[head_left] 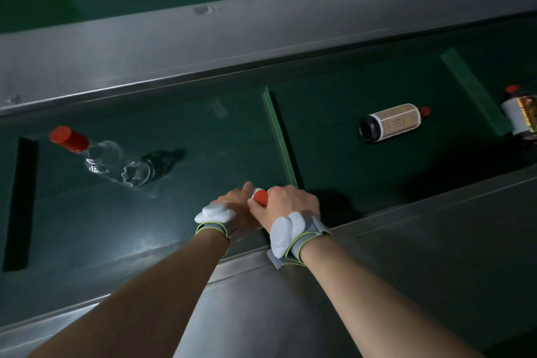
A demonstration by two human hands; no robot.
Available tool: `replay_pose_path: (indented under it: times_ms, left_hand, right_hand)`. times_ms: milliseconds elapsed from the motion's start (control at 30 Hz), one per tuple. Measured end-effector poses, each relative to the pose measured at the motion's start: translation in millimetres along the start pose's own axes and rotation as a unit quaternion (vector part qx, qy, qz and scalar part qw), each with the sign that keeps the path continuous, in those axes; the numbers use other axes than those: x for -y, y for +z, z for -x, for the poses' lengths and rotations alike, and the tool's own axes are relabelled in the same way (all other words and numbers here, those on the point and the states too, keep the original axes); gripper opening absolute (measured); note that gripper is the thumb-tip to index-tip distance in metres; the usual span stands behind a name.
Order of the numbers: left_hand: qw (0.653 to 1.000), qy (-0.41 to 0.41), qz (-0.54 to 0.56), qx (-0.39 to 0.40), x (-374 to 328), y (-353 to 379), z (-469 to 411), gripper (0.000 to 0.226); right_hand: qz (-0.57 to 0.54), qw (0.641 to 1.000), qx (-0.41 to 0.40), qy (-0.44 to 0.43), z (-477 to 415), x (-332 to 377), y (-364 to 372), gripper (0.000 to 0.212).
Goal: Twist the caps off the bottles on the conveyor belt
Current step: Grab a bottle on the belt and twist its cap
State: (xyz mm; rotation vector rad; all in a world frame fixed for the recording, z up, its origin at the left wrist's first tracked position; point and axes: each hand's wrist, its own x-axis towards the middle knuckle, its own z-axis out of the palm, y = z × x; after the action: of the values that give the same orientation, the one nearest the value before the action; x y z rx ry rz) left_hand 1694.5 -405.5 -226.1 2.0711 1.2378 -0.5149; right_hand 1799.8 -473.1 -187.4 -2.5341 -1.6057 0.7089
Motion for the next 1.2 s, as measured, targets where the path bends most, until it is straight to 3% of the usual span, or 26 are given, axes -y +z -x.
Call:
replay_pose_path:
  times_ms: [167,233,333,500,600,667,833,1067,1200]
  left_hand:
    - [1.0,-0.018,-0.011,-0.023,4.7,3.2,-0.1,0.041]
    - [0.998,-0.025,0.003,-0.052,1.7,4.0,1.4,0.044]
    - [0.996,-0.01,0.007,-0.09,-11.1,-6.1,4.1,0.052]
    - [0.992,0.022,0.047,-0.118,-79.6,-44.8,-11.2,0.043]
    - [0.988,0.032,0.099,-0.113,-134.2,-51.7,-38.0,0.043]
    - [0.985,0.027,0.127,-0.109,-173.4,-48.7,-61.6,0.037]
    - [0.98,0.009,0.162,-0.115,-239.0,-34.2,-111.8,0.033]
    - [0.967,-0.045,0.167,-0.187,-255.8,-25.3,-155.1,0.041]
    - [0.969,-0.068,0.169,-0.165,-249.7,-14.4,-165.2,0.037]
  right_hand:
    - [0.003,1.0,0.021,-0.008,16.7,-5.3,-3.9,0.037]
    - [0.033,0.998,0.048,0.009,19.4,-16.0,-11.6,0.024]
    - [0.054,0.995,0.068,0.046,16.6,-40.8,-19.7,0.023]
    - [0.055,0.992,0.06,0.094,1.0,-93.7,-13.9,0.036]
    - [0.025,0.991,0.073,0.107,-11.1,-141.5,-8.7,0.027]
    - [0.0,0.991,0.088,0.098,-15.8,-181.6,-9.1,0.021]
    - [-0.011,0.989,0.118,0.083,-19.7,-265.5,-14.3,0.039]
    - [-0.01,0.99,0.133,0.051,-37.6,-320.4,-29.5,0.03]
    - [-0.005,0.99,0.139,0.027,-45.7,-322.0,-30.0,0.03]
